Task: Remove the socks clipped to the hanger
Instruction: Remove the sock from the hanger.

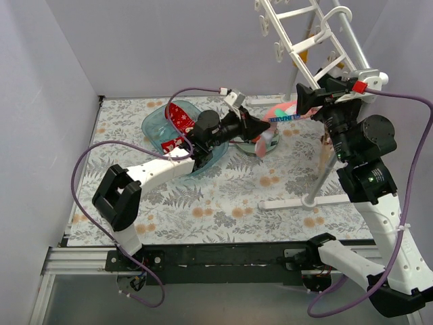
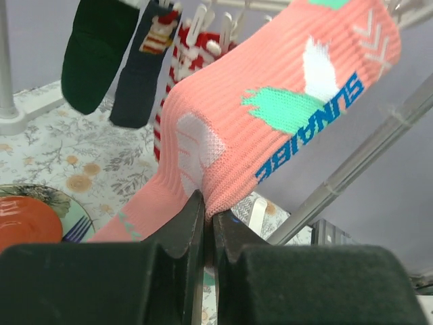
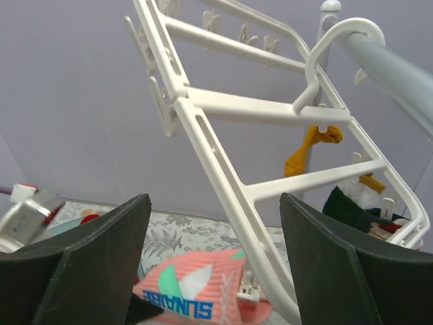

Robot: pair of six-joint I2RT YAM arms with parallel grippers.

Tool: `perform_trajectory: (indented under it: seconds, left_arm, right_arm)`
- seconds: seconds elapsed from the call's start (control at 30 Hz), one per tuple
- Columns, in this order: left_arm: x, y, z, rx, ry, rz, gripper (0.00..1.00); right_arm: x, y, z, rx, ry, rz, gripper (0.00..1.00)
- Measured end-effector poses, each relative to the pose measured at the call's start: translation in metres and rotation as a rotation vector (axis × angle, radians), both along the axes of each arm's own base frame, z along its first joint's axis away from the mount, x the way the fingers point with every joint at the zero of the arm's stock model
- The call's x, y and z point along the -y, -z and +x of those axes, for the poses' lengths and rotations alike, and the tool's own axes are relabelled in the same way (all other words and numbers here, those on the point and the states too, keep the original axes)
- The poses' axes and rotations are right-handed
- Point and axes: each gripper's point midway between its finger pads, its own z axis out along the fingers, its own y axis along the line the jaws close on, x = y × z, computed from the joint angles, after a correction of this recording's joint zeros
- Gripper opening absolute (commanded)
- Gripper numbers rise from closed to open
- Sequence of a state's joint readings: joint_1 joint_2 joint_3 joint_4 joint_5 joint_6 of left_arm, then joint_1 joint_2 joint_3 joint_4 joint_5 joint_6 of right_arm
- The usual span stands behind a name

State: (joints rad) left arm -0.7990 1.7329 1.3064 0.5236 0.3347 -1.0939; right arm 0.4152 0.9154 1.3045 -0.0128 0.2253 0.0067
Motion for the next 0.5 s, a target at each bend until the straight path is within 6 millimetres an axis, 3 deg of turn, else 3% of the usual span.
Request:
perform_trajectory:
  seconds: [0.27,0.5]
  left_arm:
    - [-0.039,-0.045,0.012,-0.022,-0.002,-0.112,0.00]
    - [-0.066,-0.052,0.033,-0.124,0.005,-0.184,0.00]
  right_arm:
    - [-0.003,0.018,0.005,-0.052,-0.005,-0.006,0.86]
    - [-0.003,0.027,-0.004,-0.069,-0.026,-0.002,0.85]
